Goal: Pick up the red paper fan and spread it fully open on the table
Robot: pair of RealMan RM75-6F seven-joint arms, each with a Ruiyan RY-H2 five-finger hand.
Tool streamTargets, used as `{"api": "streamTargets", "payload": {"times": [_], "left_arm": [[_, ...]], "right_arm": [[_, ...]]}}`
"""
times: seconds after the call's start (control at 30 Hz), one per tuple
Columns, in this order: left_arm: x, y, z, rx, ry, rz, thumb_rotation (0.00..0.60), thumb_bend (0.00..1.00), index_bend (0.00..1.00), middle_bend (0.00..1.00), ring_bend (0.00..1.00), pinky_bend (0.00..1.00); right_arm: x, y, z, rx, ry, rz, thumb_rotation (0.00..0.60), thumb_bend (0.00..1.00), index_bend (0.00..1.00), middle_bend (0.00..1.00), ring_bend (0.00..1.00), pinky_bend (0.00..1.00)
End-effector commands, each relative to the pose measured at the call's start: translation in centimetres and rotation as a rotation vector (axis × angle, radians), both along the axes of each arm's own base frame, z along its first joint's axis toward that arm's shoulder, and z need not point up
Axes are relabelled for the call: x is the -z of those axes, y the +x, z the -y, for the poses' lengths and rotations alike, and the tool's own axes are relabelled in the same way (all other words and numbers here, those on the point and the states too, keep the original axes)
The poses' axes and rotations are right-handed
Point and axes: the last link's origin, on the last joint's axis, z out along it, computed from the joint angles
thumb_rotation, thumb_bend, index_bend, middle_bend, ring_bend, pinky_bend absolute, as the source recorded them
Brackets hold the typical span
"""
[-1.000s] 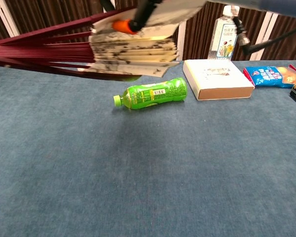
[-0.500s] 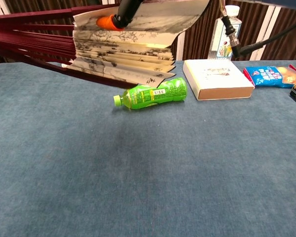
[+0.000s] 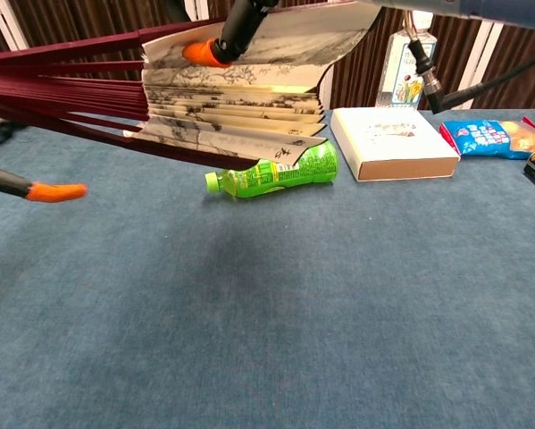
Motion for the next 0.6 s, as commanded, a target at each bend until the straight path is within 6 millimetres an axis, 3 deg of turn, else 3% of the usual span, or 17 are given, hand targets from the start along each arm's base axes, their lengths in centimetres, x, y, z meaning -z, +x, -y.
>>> {"api": "streamTargets", "payload": {"times": [0.03,0.27,0.6], "left_arm": [[1.8,1.6,-0.1,0.032,-0.106,0.092,0.600,0.07,0.19,0.00,0.00,0.00],[3.9,4.5,-0.2,0.065,-0.196,0.250,0.600,0.08,0.26,0.03,0.00,0.03],[6.2,7.5,-0.7,0.089,-0.230,0.315,0.600,0.14,0.33,0.10,0.00,0.09]], "right_arm": [[0.0,0.0,0.0,0.000,-0.001,0.000,0.600,0.45,0.82,0.12,0.18,0.13],[-0.5,-0.1,-0.1,-0.001,-0.010,-0.002,0.600,0.45,0.82,0.12,0.18,0.13],[-1.1,0.0,-0.3,-0.003,-0.011,0.002,0.600,0.45,0.82,0.12,0.18,0.13]]}}
